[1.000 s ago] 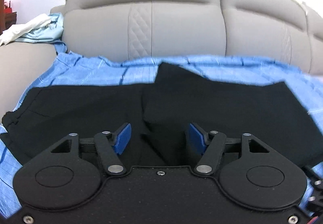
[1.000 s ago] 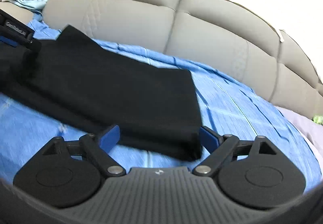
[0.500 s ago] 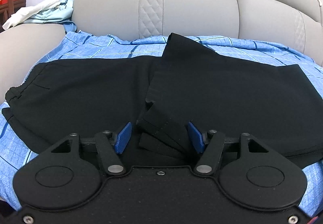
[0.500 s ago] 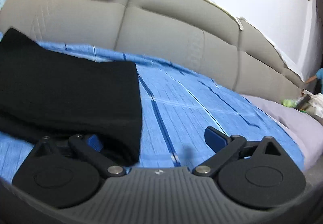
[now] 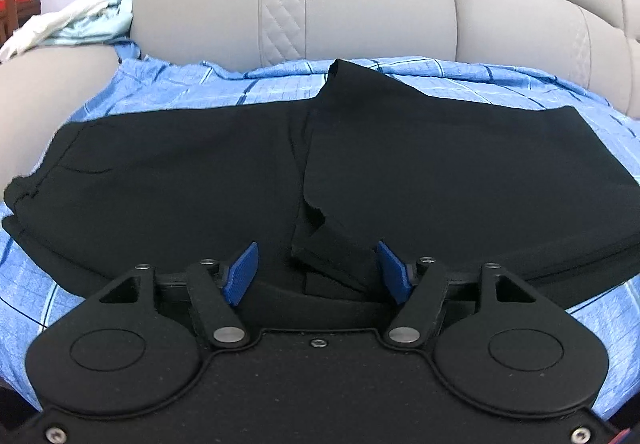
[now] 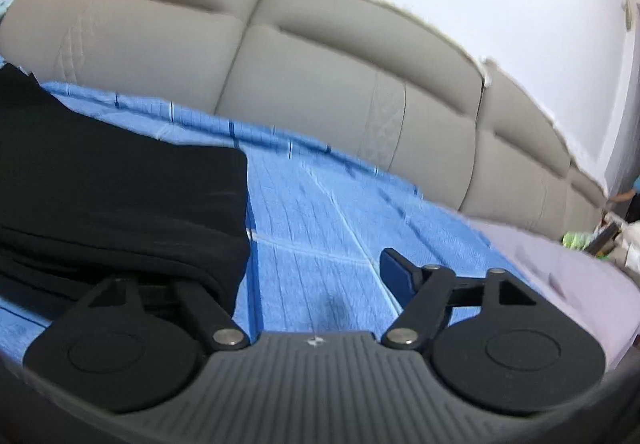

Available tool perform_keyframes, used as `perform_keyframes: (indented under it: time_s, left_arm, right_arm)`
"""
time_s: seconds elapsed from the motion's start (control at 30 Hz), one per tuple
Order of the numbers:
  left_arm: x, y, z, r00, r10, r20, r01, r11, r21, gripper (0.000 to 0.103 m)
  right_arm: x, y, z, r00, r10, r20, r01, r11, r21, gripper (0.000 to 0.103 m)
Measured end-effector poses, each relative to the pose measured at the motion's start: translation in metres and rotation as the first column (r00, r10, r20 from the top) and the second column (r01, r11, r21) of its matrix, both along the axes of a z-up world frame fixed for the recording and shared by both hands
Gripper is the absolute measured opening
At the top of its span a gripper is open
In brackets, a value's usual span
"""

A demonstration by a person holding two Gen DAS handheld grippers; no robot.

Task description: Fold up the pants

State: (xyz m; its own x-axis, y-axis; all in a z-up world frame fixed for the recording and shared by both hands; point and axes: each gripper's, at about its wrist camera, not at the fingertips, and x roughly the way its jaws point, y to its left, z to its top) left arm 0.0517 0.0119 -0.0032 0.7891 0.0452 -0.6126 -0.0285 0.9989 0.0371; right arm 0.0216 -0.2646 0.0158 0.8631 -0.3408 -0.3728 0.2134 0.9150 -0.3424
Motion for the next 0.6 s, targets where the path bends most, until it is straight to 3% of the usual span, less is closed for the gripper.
perform_keyframes:
  time_s: [0.07, 0.17, 0.33, 0.53, 0.6]
  left_arm:
    - [-0.002, 0.001, -0.001, 1.0, 0.001, 0.007, -0.001, 1.0, -0.002, 0.065]
    - [-0.003, 0.005, 0.001, 1.0, 0.011, -0.007, -0.011, 1.0, -0.026, 0.065]
    - [-0.017, 0.016, 0.011, 1.0, 0.011, -0.017, -0.012, 0.999, -0.048, 0.065]
    - [-0.029, 0.03, 0.021, 0.999, 0.032, 0.034, -0.03, 0.998, -0.062, 0.068]
    - [-0.025, 0.031, 0.017, 0.999, 0.045, 0.005, -0.044, 0.998, -0.038, 0.07]
  right_arm:
    - [-0.001, 0.0, -0.006, 0.999, 0.013, -0.047, -0.013, 1.0, 0.01, 0.085]
    - [-0.011, 0.005, -0.003, 0.998, 0.037, -0.041, -0.036, 0.999, 0.018, 0.088]
    - [-0.035, 0.007, 0.009, 0.992, 0.106, -0.071, -0.097, 0.988, 0.117, 0.091]
    - [-0.053, 0.02, 0.039, 0.964, 0.265, -0.01, -0.252, 0.928, 0.276, 0.093]
    - [-0.049, 0.029, 0.045, 0.953, 0.302, 0.016, -0.292, 0.904, 0.312, 0.093]
